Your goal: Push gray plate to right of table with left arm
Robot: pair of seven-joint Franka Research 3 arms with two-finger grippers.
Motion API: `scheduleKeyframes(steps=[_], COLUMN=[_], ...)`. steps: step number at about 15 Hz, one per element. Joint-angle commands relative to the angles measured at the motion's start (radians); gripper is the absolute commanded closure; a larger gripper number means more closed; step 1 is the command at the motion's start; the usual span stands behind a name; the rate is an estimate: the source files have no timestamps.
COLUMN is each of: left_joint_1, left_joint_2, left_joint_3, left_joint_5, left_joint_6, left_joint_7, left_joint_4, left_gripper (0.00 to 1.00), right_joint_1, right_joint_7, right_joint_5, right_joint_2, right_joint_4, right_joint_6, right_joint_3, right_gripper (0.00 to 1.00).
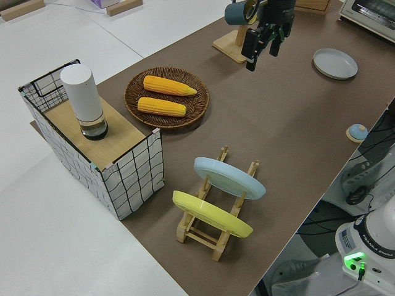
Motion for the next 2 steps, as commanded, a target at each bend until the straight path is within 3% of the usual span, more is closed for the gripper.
scheduleKeyframes(steps=[1, 2], left_joint_1=[0.004, 0.004], left_joint_2=[0.001, 0.001], left_joint_3=[-0.002, -0.002], left_joint_5=[0.017, 0.017], left_joint_6=[0.007, 0.007], left_joint_7=[0.007, 0.006], left_joint_4=[0.009, 0.009], left_gripper=[0.0, 0.0], right_joint_1=[-0.019, -0.019], right_joint_7=[0.012, 0.012], right_joint_5=[0.004, 0.004], right_joint_2=[-0.002, -0.002], right_joint_4=[0.009, 0.009], right_joint_6=[-0.016, -0.016], right_joint_3=[0.016, 0.016], right_gripper=[0.017, 0.017])
